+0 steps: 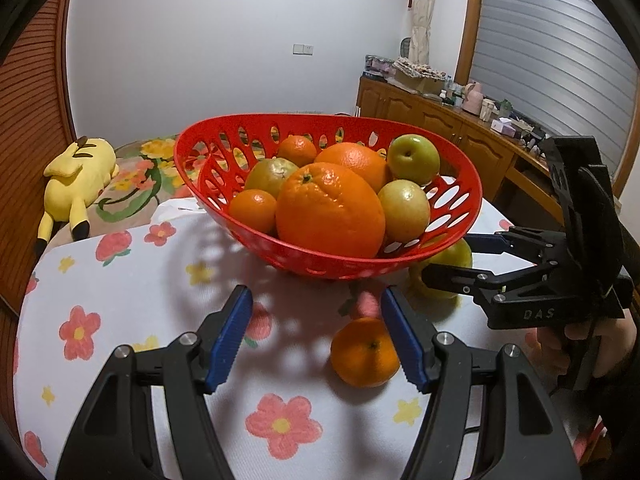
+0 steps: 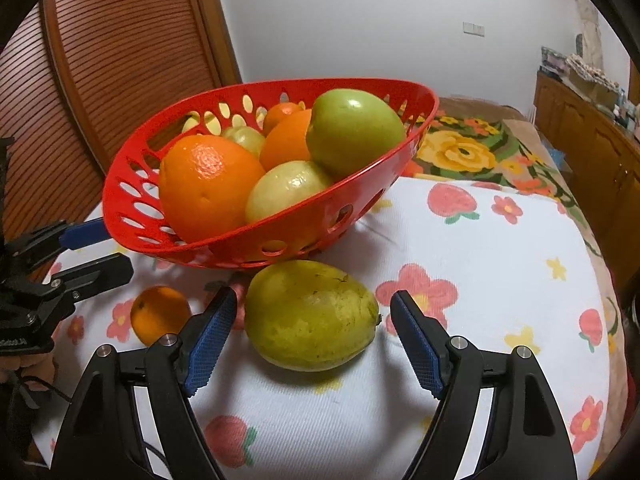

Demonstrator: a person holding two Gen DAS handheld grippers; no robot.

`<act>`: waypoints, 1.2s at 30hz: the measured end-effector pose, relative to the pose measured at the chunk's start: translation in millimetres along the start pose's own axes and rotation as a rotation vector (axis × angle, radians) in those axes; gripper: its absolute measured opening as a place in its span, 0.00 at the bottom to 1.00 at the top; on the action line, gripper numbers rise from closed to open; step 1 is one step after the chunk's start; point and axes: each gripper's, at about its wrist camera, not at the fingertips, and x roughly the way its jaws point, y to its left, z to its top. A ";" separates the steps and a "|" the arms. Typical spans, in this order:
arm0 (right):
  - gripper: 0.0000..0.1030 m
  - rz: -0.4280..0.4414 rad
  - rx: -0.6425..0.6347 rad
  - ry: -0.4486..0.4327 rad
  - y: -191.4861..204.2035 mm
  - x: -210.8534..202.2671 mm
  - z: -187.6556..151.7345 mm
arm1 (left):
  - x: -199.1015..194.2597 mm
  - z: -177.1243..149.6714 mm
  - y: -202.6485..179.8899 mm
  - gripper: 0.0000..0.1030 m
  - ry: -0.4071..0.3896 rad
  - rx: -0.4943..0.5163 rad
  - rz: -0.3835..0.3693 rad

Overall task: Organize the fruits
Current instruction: 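Withdraw both grippers from the basket toward the last fruit on the sheet, then grasp a tangerine with left gripper while right gripper grasps a yellow-green pomelo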

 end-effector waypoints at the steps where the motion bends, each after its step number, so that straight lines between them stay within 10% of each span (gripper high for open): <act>1: 0.79 -0.002 0.000 0.008 -0.5 2.0 0.2 | 1.1 -0.5 0.2 0.65 0.005 0.001 0.000; 36: 0.71 0.039 -0.007 -0.047 0.5 -66.4 -36.6 | 17.1 -17.8 -29.7 0.57 0.128 0.004 0.010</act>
